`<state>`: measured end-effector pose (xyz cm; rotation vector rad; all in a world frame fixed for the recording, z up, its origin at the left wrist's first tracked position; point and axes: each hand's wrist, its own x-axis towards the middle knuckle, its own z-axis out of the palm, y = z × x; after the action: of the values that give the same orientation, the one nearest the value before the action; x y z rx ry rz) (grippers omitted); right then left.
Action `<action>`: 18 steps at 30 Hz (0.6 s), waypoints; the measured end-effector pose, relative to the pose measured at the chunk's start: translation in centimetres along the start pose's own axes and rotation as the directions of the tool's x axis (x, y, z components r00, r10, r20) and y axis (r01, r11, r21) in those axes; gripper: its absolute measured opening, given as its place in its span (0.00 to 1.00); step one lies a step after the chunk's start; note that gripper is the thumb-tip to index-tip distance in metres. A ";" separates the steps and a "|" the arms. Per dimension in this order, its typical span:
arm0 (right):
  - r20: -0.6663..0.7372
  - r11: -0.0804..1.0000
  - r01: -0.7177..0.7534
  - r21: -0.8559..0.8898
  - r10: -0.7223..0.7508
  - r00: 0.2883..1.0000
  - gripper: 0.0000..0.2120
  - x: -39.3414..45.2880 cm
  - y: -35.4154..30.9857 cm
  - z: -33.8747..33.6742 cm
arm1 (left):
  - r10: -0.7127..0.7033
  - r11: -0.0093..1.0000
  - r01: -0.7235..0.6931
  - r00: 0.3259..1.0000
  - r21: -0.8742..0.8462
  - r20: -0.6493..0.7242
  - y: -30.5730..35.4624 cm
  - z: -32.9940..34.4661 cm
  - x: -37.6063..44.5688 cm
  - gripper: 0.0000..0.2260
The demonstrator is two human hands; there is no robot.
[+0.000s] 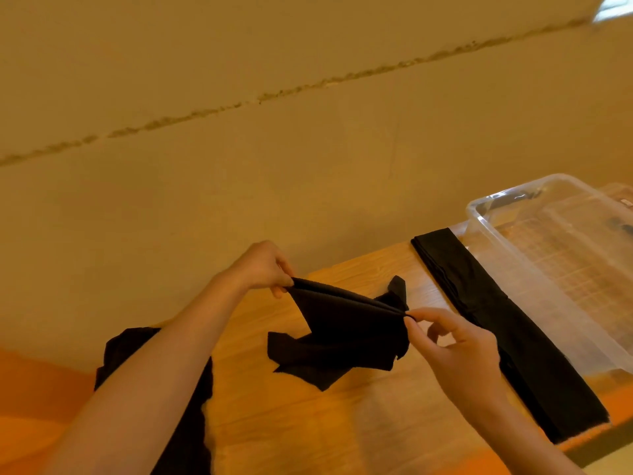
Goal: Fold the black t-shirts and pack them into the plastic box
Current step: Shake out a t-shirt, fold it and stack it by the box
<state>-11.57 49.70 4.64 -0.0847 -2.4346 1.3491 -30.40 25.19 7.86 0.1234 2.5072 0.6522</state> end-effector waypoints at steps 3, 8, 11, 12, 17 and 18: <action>-0.072 0.996 0.085 0.012 -0.084 0.994 0.14 2.2 -0.8 -1.3 | 0.045 0.999 -0.045 0.999 0.017 -0.005 0.7 -2.5 -3.3 0.03; -0.120 0.983 0.180 0.043 -0.174 0.977 0.09 5.7 -2.9 -2.8 | 0.060 0.988 -0.097 0.959 -0.120 -0.278 1.9 -5.4 -7.6 0.01; -0.131 0.981 0.193 0.035 -0.186 0.974 0.08 7.9 -4.6 -3.3 | 0.013 0.941 -0.142 0.922 -0.308 -0.387 2.3 -7.1 -9.1 0.03; -0.123 0.981 0.191 0.025 -0.187 0.975 0.06 8.8 -5.1 -3.5 | 0.002 0.923 -0.156 0.916 -0.351 -0.402 2.4 -7.7 -9.5 0.05; 0.003 0.955 0.291 -0.063 -0.292 0.957 0.06 12.6 -7.2 -4.6 | -0.024 0.880 -0.202 0.885 -0.431 -0.465 2.8 -9.4 -11.6 0.07; 0.029 0.942 0.325 -0.089 -0.323 0.946 0.06 13.1 -7.7 -4.9 | -0.023 0.868 -0.214 0.884 -0.448 -0.467 2.8 -9.6 -12.0 0.06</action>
<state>-21.31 52.35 17.03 0.2924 -2.3906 1.0936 -25.41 20.96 22.07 -0.1065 2.6849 1.4940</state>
